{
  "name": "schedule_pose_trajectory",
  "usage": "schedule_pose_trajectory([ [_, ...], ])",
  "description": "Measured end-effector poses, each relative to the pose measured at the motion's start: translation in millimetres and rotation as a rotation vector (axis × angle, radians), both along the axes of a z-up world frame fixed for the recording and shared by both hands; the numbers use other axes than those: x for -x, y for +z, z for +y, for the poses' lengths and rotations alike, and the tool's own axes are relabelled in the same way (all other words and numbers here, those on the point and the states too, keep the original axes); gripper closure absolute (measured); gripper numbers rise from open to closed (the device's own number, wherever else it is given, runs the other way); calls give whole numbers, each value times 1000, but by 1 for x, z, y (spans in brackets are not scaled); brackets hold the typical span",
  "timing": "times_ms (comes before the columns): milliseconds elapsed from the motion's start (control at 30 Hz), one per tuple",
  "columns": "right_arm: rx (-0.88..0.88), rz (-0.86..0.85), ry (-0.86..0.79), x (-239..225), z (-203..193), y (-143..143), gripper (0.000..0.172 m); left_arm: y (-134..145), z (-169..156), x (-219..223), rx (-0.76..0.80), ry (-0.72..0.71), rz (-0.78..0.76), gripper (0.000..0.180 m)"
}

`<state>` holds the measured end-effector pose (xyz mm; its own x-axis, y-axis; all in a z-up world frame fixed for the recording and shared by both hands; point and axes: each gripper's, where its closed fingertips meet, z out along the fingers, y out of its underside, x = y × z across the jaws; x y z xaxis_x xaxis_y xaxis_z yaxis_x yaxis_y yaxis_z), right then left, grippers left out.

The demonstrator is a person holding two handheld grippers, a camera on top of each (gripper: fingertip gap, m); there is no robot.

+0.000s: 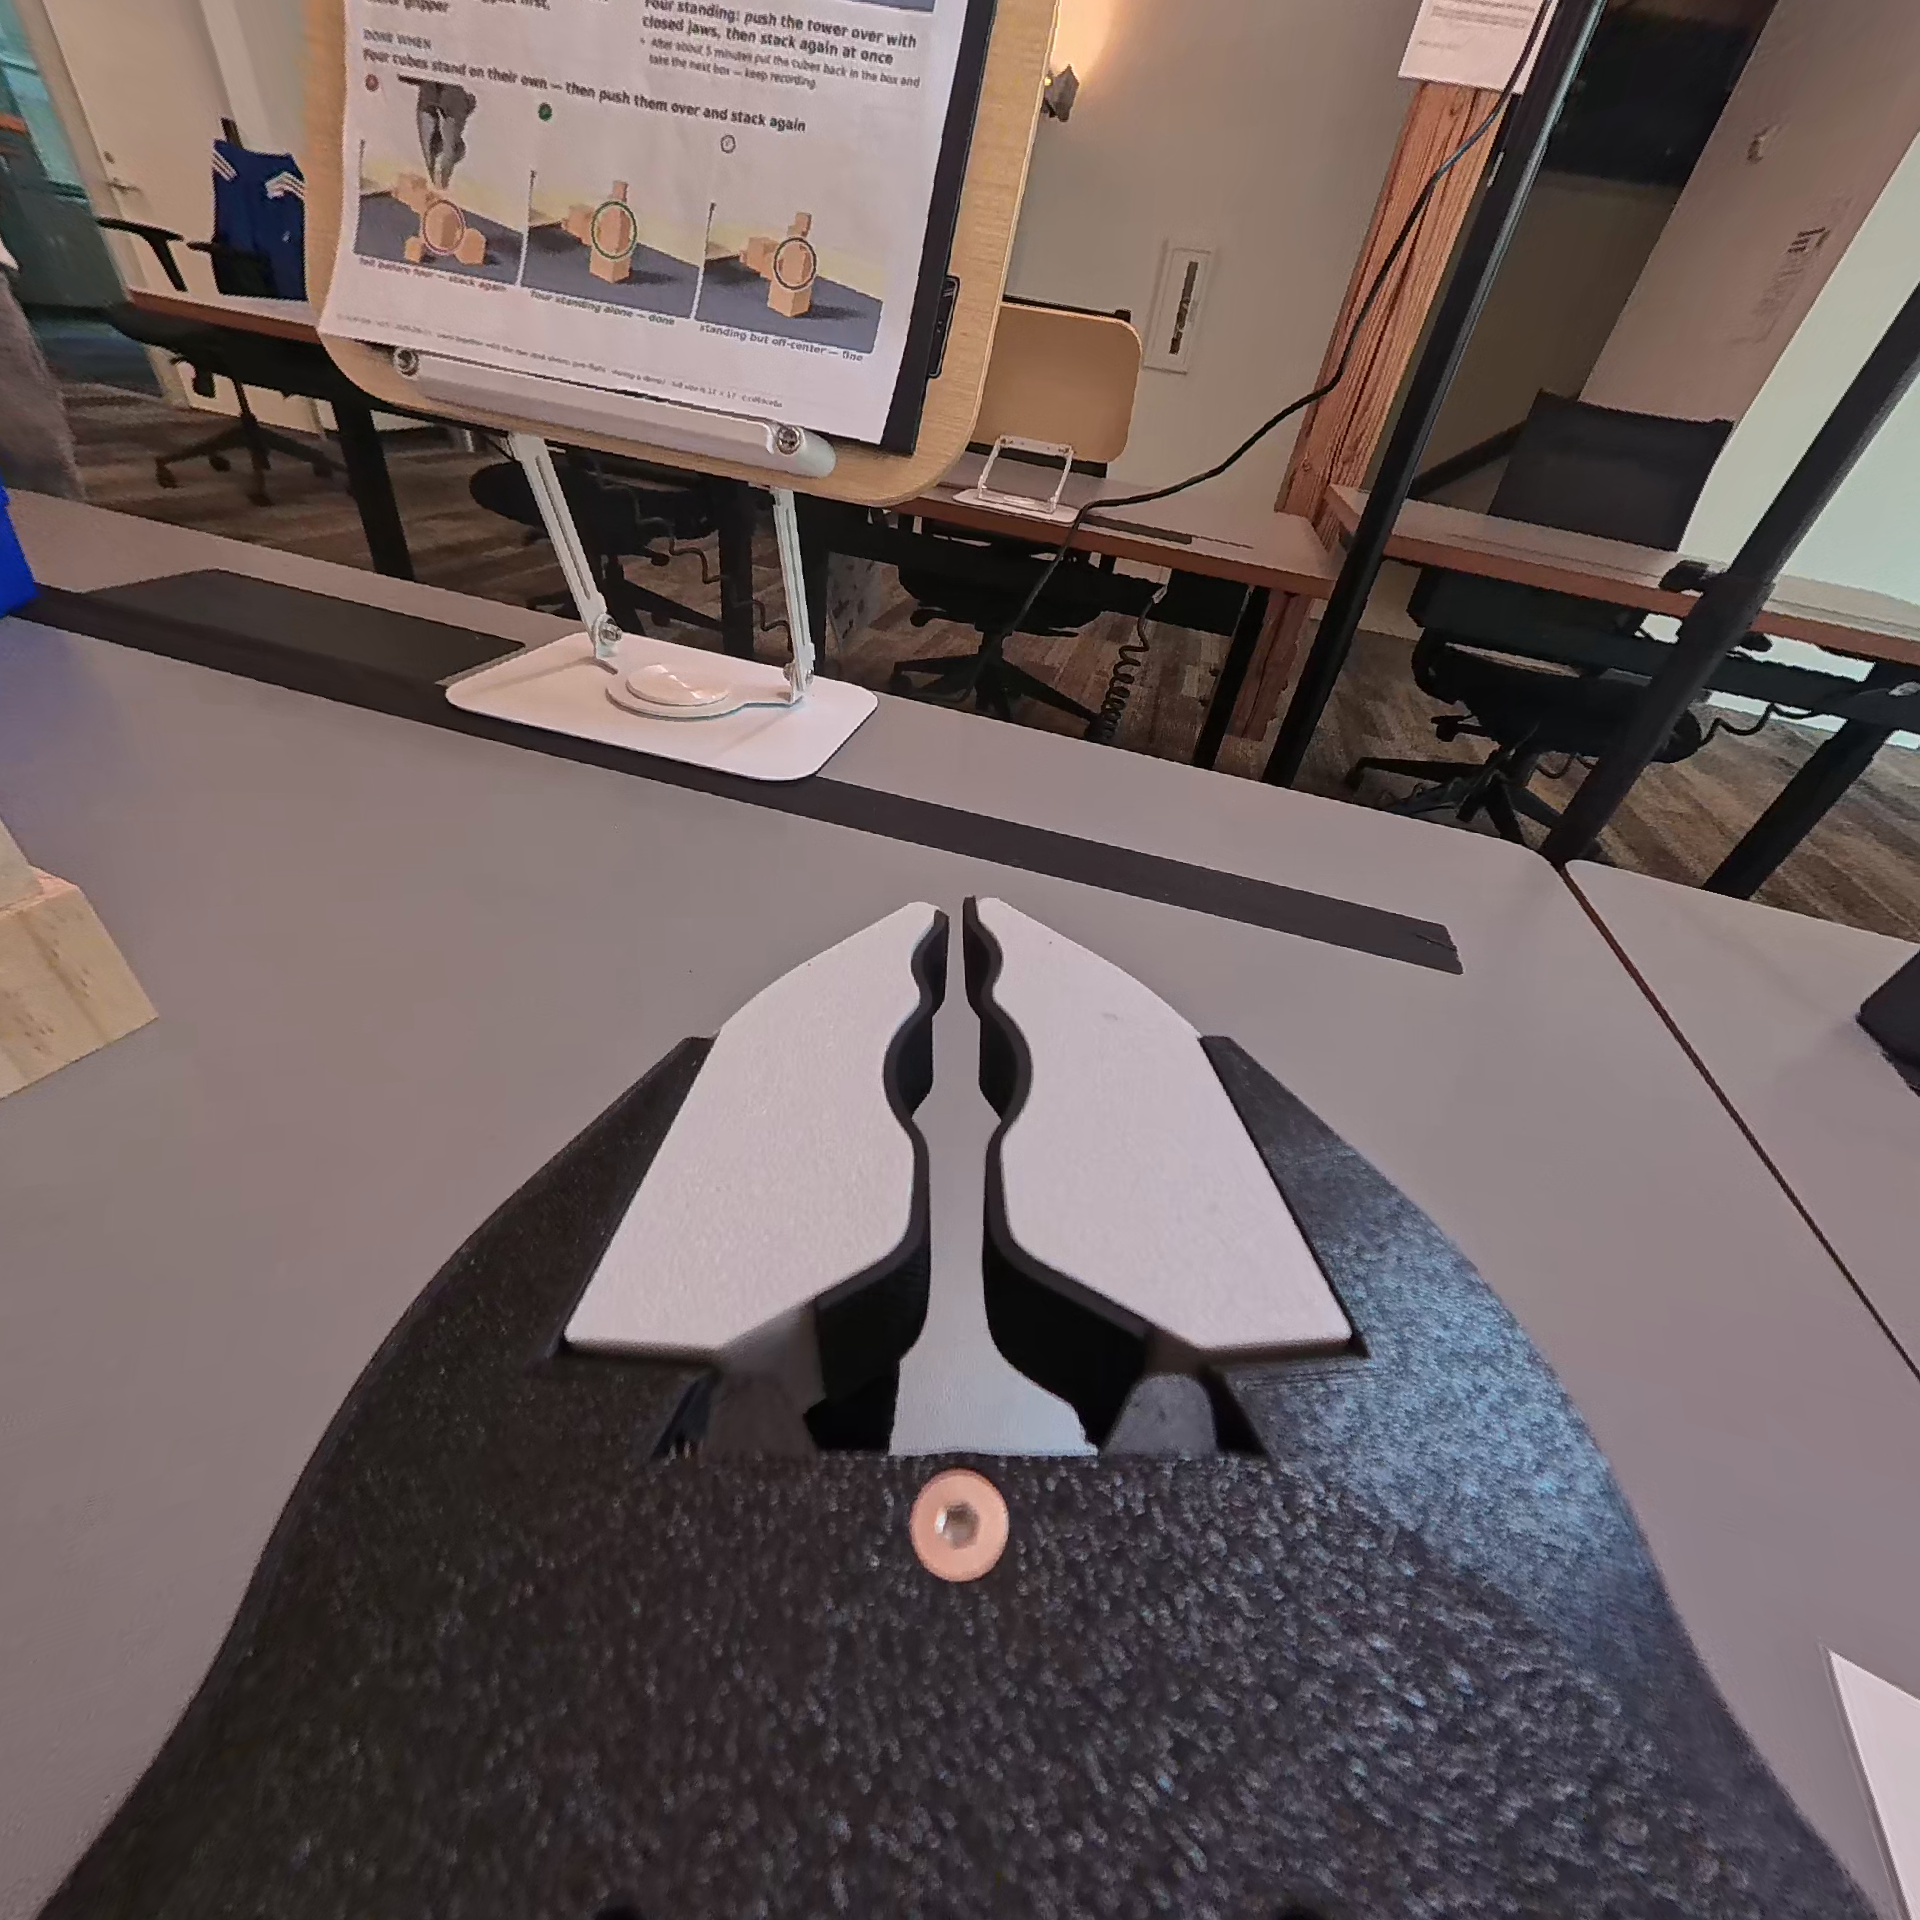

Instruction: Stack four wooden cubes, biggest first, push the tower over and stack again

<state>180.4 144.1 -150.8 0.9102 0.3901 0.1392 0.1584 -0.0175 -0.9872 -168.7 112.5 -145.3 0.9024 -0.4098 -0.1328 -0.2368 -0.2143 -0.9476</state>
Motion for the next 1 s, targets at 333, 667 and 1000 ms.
schedule_pose_trajectory([
  [333, -5, -1, 9, 3, -1, 1, 169, -59, -5, -45, 93, 24, 297, 180],
  [667, -8, 9, 4, 0, -2, 1, 169, -54, 13, -140, 17, -154, 375, 180],
  [1000, -4, 1, 15, 2, -2, -2, 169, -6, -6, -135, -75, -220, 128, 180],
])
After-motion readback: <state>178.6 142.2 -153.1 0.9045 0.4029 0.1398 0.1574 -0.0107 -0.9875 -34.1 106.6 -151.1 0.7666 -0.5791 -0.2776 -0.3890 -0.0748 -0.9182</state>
